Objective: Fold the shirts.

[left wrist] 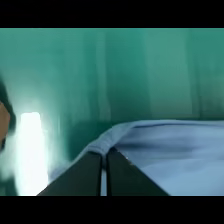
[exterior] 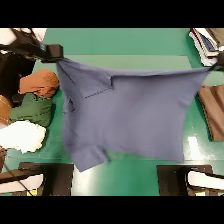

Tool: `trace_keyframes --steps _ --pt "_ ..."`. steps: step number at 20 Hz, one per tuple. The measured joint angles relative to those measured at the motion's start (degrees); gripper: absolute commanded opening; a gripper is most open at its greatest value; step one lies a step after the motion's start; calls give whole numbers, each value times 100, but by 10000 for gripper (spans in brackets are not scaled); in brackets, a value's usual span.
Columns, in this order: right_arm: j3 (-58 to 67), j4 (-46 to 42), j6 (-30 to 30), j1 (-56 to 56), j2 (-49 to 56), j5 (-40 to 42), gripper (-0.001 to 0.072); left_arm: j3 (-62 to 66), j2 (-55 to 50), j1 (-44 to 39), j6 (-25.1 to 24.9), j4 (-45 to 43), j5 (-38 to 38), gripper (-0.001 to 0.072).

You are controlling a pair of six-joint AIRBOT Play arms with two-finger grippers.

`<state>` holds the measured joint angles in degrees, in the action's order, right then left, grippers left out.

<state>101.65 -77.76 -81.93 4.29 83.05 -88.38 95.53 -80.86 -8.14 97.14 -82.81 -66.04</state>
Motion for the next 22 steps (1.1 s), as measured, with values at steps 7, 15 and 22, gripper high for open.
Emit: trace_keyframes --steps 7,15,22 --pt "1110 -55 0 -212 1714 555 10 98 -1045 527 -667 1005 1375 25" --pt "225 -9 -2 -243 1572 787 10 -179 -1215 798 -1432 1097 105 25" --pt "-1596 11 -4 -455 1023 1276 87 -1561 -1226 811 -1543 1106 352 335"
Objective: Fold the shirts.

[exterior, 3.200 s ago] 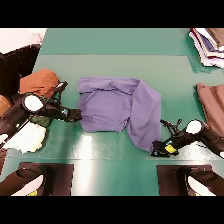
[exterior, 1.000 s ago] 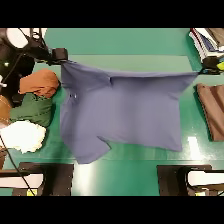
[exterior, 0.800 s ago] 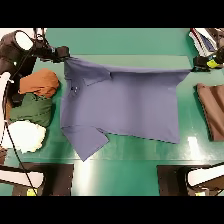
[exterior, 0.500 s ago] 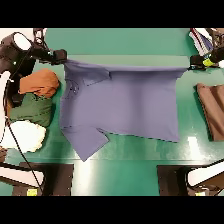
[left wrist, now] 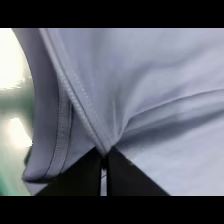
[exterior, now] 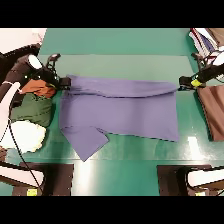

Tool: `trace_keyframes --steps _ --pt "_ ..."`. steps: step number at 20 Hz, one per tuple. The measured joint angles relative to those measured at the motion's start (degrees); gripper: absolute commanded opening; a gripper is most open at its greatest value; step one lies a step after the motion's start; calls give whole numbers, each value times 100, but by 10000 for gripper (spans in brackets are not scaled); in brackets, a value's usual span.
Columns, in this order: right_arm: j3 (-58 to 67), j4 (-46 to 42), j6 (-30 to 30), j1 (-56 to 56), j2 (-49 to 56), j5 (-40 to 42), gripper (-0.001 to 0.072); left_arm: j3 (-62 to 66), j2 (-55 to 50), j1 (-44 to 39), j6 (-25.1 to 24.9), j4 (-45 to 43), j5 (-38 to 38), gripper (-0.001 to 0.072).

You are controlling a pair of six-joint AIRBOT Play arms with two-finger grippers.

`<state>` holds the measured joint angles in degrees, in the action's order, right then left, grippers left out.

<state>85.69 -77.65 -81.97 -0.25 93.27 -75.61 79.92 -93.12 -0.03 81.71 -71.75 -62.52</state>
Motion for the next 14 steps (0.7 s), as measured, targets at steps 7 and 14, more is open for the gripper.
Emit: trace_keyframes --steps 7,14 --pt "-431 579 87 155 -466 -444 311 -280 651 245 247 -160 -507 468" --pt "-1871 737 146 487 -2144 -599 316 -2739 2874 516 433 -105 -1150 468"
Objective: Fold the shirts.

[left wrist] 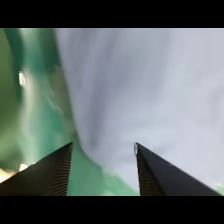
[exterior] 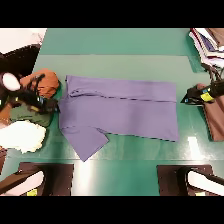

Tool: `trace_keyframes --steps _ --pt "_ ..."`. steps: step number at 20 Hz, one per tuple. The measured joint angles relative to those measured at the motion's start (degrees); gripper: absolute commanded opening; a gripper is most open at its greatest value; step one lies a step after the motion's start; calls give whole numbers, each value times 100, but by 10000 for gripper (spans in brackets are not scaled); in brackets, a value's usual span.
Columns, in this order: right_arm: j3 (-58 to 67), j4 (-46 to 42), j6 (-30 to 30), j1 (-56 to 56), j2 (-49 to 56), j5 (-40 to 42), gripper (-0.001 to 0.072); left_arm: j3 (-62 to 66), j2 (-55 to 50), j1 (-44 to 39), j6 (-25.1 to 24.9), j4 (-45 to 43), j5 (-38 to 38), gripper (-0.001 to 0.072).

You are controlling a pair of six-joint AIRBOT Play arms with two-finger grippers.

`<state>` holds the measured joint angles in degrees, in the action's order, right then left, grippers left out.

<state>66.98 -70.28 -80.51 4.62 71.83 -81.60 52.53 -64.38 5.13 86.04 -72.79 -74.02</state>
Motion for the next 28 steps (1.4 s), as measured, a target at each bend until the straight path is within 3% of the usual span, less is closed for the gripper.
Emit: trace_keyframes --steps 5,11,12,13,14,18,20,24,28 --pt "-568 63 9 -44 -715 144 316 -1915 1082 22 151 627 291 468" --pt "-688 306 9 -55 -909 168 316 -2837 1357 28 151 1429 1067 464" --pt "-695 345 11 -55 -920 170 316 -2907 1368 24 131 1558 1158 314" --pt "-699 374 11 -57 -925 168 316 -2962 1373 22 107 1587 1263 87" --pt "-702 389 15 -55 -931 160 316 -3001 1375 24 87 1565 1357 24" --pt "-870 411 85 203 -968 -118 316 -2881 1390 22 46 1676 1351 23" --pt "-1266 269 101 522 -1078 -243 542 -2702 1392 20 -9 1694 1209 23" --pt "-2404 -168 111 1204 -1235 -313 501 -2380 1392 20 -129 1716 981 23" --pt "-3287 7 144 1493 -1276 103 497 -2273 1392 20 -199 1720 927 23"
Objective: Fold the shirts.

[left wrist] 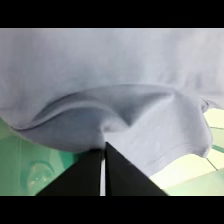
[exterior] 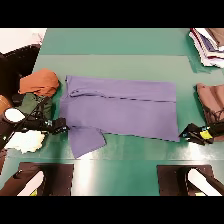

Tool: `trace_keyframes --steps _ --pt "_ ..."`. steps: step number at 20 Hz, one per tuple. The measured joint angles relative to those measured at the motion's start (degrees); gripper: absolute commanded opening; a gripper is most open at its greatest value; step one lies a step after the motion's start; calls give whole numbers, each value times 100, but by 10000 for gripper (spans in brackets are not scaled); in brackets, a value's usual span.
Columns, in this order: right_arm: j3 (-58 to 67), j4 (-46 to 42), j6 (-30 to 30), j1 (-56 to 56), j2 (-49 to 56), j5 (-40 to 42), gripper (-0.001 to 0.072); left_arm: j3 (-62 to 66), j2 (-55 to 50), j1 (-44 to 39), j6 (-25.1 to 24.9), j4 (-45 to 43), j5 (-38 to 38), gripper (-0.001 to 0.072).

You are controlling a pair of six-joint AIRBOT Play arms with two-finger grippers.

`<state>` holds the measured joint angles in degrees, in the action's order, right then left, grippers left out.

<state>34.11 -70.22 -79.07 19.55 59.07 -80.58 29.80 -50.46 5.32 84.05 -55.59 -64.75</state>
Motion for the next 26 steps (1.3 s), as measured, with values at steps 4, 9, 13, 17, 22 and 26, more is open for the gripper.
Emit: trace_keyframes --steps 4,9,13,17,22,26 --pt "-374 415 44 52 13 326 439 31 -2 0 -35 -7 0 24" --pt "-485 669 68 -525 402 544 35 52 -2 0 -50 -190 -26 22" --pt "-509 483 74 -999 321 691 12 140 160 0 -48 -772 -501 22" --pt "-452 -273 70 -973 -544 157 11 186 933 -2 61 -1001 -1287 22" --pt "190 -785 20 -743 -1650 -852 10 579 1563 0 269 -708 -2205 22" --pt "984 -772 -70 -1073 -1307 -697 10 1108 1163 -2 245 -595 -1770 22"
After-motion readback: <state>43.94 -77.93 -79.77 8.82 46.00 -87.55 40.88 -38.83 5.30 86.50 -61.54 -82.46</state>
